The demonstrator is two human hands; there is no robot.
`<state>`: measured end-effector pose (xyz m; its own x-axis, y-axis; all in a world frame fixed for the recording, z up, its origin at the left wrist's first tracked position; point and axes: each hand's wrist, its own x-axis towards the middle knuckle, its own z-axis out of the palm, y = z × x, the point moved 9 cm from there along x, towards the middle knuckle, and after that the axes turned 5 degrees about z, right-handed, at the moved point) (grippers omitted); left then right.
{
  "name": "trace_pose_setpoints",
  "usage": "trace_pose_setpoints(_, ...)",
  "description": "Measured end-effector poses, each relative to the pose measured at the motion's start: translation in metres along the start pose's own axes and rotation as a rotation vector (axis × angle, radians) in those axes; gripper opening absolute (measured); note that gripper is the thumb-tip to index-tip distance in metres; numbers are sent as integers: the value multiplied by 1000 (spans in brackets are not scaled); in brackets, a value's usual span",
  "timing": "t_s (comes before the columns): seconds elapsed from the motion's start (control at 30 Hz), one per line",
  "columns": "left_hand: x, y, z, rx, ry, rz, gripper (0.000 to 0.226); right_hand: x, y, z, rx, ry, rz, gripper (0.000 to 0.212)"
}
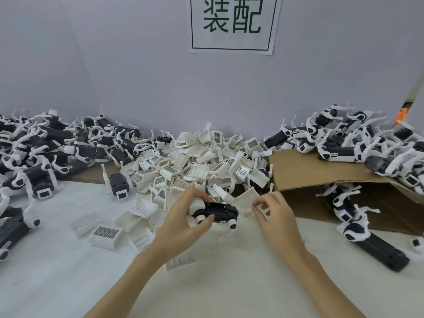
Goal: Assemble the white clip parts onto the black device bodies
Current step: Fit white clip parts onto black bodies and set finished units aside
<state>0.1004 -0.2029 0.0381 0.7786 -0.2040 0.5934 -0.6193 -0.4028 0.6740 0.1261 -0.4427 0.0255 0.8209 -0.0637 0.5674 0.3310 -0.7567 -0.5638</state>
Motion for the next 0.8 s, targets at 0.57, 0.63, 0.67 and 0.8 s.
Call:
trace_pose_setpoints(0.57, -1, 16, 7, 86, -26, 135, 28, -26, 31, 11, 590, -91, 497, 8)
trace_pose_setpoints(0.63, -2, 19, 6, 78, -18, 134, 29, -27, 32, 10, 674, -63, 538, 5)
trace_pose_setpoints(0.67, -2, 21, 6, 71, -12, 128, 29, -27, 32, 10, 752, -44, 568, 6)
trace_pose_setpoints(0.8, -5, 21, 8, -40, 15, 55, 28, -28, 22, 13, 1030, -107, 616, 21)
